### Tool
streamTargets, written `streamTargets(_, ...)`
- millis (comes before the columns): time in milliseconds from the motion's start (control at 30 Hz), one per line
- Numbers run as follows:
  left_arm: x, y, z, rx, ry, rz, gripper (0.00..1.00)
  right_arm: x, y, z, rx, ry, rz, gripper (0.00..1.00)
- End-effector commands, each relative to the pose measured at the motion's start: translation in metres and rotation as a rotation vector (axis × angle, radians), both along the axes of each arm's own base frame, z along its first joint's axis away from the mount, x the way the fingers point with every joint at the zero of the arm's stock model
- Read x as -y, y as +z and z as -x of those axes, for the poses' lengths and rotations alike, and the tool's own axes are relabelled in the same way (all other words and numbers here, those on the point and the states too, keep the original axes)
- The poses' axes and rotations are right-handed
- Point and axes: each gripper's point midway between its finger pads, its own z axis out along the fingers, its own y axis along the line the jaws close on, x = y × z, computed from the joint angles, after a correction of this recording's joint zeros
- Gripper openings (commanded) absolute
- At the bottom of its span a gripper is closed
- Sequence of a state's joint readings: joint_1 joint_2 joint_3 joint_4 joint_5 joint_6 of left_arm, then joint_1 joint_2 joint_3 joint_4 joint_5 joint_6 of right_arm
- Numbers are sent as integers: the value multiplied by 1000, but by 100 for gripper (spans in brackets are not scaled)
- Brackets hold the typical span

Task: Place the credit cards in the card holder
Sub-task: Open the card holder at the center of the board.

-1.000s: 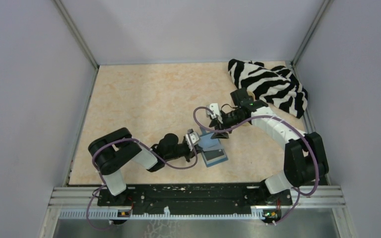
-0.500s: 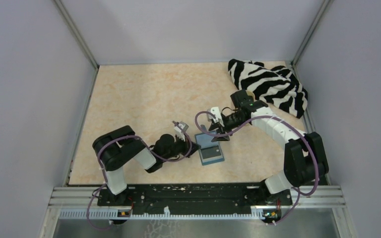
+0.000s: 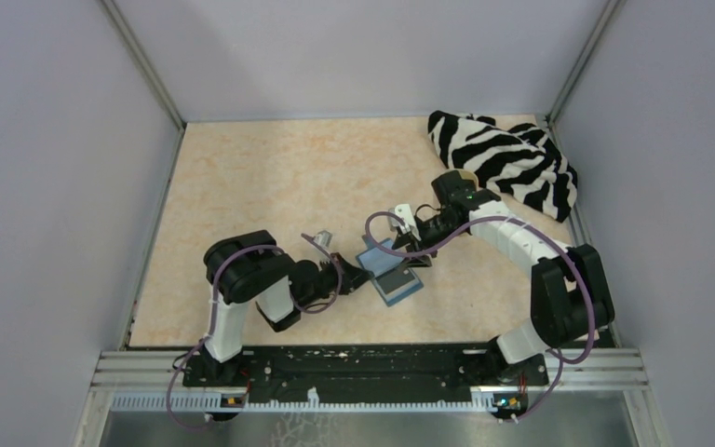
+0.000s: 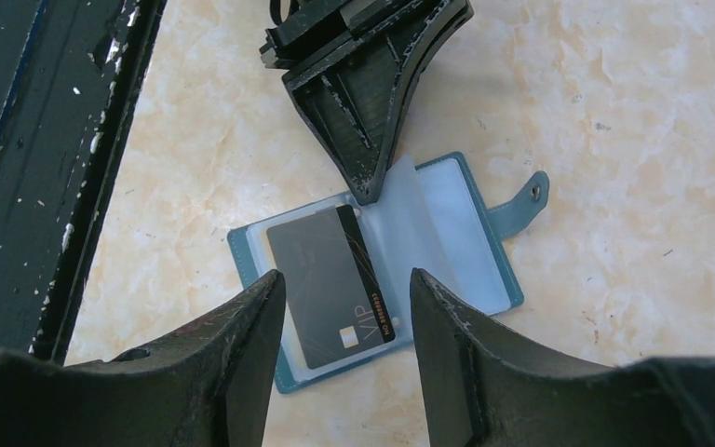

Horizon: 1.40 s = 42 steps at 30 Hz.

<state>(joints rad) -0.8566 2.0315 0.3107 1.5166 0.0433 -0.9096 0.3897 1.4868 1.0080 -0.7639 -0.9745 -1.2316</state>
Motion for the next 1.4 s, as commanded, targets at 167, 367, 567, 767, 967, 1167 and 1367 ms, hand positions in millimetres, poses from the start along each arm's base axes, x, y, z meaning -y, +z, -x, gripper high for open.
streamTargets(167, -11, 29, -21, 18, 150, 139, 11, -5, 5, 3, -3, 29, -57, 52)
streamTargets(367, -22, 28, -26, 43, 194, 83, 22, -5, 3, 3, -7, 28, -53, 51)
streamTargets(567, -33, 37, -25, 104, 219, 55, 25, -7, -2, 2, -19, 16, -49, 46)
streamTargets(767, -50, 59, -22, 285, 213, -25, 34, -16, -16, 13, -22, 62, -19, 38)
streamTargets(967, -65, 91, -10, 558, 129, -105, 88, -28, -36, 30, -52, 138, 39, 32)
streamTargets(1167, -61, 92, -21, 507, -94, -58, 99, -35, -47, 25, -77, 109, 108, 25)
streamTargets(1367, -47, 81, -45, 471, -189, -134, 96, -31, -39, 7, -74, 25, 140, 24)
